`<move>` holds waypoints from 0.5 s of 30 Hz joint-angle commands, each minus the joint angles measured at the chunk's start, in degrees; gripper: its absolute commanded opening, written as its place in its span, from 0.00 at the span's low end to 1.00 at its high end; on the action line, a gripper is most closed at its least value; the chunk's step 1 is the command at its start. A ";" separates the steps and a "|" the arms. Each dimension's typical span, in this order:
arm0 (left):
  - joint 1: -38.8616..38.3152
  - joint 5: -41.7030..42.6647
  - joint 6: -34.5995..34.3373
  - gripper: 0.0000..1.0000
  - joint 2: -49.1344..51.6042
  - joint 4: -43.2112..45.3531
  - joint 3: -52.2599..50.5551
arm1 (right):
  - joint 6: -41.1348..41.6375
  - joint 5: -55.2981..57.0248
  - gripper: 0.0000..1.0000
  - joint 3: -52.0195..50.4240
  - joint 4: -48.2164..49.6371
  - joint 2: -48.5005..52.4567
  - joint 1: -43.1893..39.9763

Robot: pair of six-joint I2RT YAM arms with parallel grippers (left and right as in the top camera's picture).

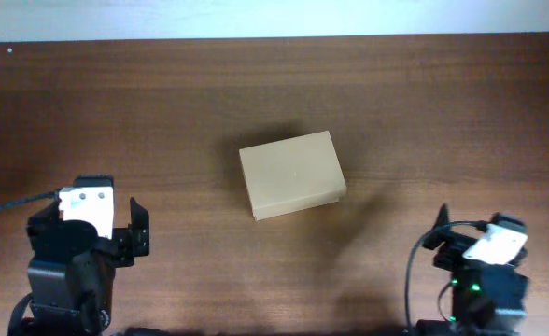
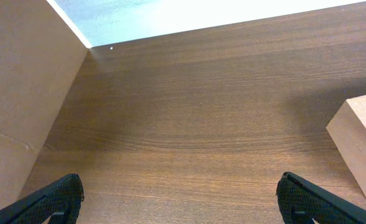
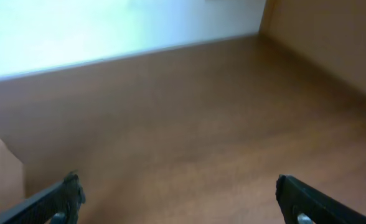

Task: Pack container

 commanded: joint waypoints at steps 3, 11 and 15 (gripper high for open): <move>0.20 -0.59 -0.52 1.00 -0.07 0.07 0.13 | 0.48 -0.59 0.99 -9.14 3.69 -5.09 -0.42; 0.20 -0.57 -0.52 0.99 -0.07 0.07 0.13 | 0.46 -1.81 0.99 -11.54 3.17 -8.87 -0.42; 0.20 -0.59 -0.52 0.99 -0.07 0.07 0.13 | 0.44 -1.79 0.99 -11.54 2.10 -8.87 -0.42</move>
